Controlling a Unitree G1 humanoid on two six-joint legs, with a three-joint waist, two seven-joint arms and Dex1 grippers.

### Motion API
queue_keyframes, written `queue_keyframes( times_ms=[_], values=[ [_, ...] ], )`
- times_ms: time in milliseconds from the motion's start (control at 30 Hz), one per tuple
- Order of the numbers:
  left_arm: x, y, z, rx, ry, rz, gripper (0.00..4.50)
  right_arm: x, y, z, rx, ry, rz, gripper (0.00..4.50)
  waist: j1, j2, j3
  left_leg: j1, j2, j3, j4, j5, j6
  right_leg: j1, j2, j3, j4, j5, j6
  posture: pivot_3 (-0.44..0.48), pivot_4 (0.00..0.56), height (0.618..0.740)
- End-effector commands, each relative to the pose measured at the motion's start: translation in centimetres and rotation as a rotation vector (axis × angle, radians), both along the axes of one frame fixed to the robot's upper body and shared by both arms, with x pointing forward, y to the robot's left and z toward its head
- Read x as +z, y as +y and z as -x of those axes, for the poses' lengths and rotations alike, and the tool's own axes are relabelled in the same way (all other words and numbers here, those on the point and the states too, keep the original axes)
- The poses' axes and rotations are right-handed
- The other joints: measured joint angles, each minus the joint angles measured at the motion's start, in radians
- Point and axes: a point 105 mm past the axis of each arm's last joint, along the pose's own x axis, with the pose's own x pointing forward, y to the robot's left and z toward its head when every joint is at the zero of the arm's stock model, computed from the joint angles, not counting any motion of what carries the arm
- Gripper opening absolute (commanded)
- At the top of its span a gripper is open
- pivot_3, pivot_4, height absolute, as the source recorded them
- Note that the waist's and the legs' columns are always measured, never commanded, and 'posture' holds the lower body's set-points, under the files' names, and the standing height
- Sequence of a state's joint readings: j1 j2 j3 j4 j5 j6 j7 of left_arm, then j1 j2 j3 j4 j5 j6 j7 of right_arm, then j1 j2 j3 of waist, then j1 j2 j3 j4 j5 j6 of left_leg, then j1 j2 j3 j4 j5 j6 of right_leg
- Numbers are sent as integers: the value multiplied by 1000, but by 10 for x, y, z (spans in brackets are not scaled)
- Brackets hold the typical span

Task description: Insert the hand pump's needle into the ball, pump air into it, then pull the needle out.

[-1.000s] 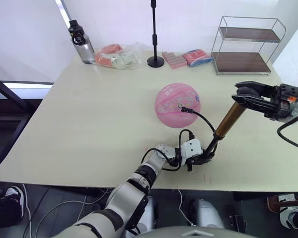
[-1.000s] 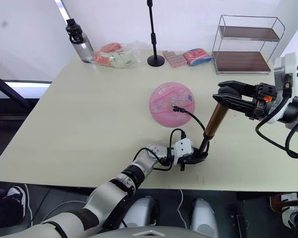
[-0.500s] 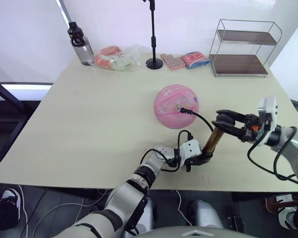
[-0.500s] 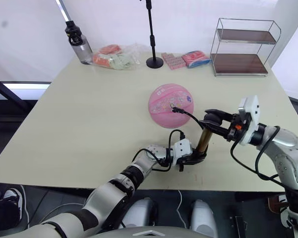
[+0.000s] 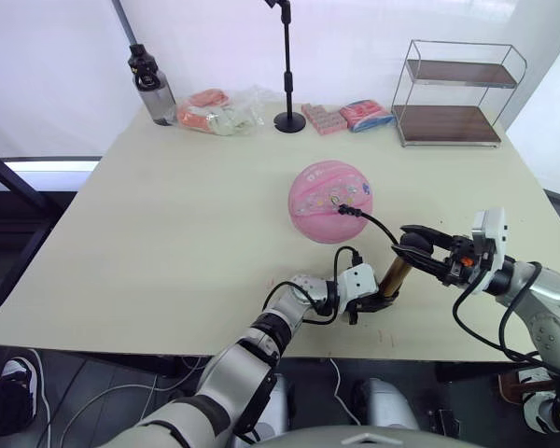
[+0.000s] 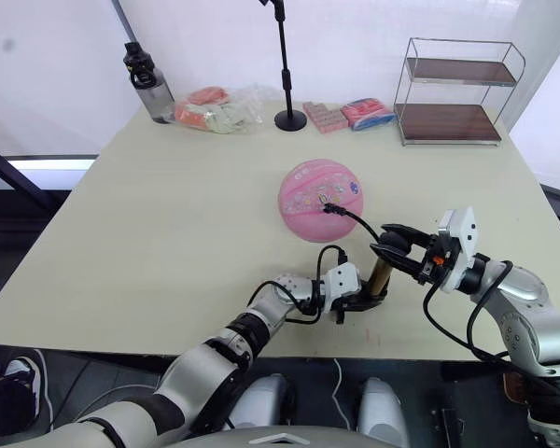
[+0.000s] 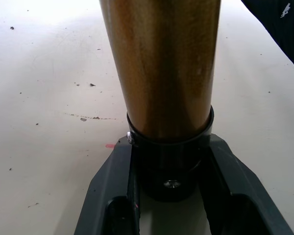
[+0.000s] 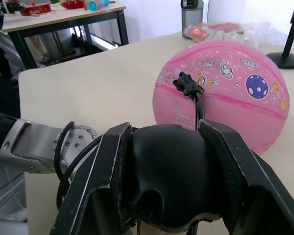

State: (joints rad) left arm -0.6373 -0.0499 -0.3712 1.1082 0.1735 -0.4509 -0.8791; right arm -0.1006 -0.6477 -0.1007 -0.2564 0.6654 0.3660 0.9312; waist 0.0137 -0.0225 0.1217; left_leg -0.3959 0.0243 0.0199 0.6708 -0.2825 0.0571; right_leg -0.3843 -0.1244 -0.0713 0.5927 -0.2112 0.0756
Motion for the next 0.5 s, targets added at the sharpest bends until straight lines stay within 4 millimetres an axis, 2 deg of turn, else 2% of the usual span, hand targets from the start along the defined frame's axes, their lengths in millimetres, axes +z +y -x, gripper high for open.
queue_keyframes(
  times_ms=[33, 133, 167, 400, 500],
  values=[
    [-52, 34, 22, 30, 155, -184, 1097, 65, -17, -4, 0, -106, -23, 1703, 0, 3, 5, -1, 0, 0, 0, 0, 1, 0, 0, 0, 0, 1, -2, 0, 150, 740],
    [-52, 35, 22, 30, 154, -185, 1097, 105, -22, 0, 22, -171, -28, 1703, 3, 5, 9, -3, -1, -1, 0, 2, 4, -1, -1, -1, 0, 2, -4, 0, 150, 740],
    [-52, 35, 22, 30, 155, -185, 1097, 111, -23, 1, 26, -179, -28, 1703, 3, 10, 16, -3, -1, -1, 0, 2, 4, -1, -1, -1, 0, 3, -4, 0, 150, 740],
    [-53, 35, 23, 27, 156, -183, 1097, 160, -28, 11, 31, -252, -31, 1703, 3, 9, 18, -3, -2, 0, 1, 2, 4, -1, -2, -2, -1, 2, -1, 0, 150, 740],
    [-53, 35, 23, 26, 156, -183, 1097, 173, -27, 14, 35, -272, -42, 1703, 3, 8, 19, -3, -2, 0, 1, 2, 4, -1, -2, -2, -1, 2, -2, 0, 150, 740]
  ],
)
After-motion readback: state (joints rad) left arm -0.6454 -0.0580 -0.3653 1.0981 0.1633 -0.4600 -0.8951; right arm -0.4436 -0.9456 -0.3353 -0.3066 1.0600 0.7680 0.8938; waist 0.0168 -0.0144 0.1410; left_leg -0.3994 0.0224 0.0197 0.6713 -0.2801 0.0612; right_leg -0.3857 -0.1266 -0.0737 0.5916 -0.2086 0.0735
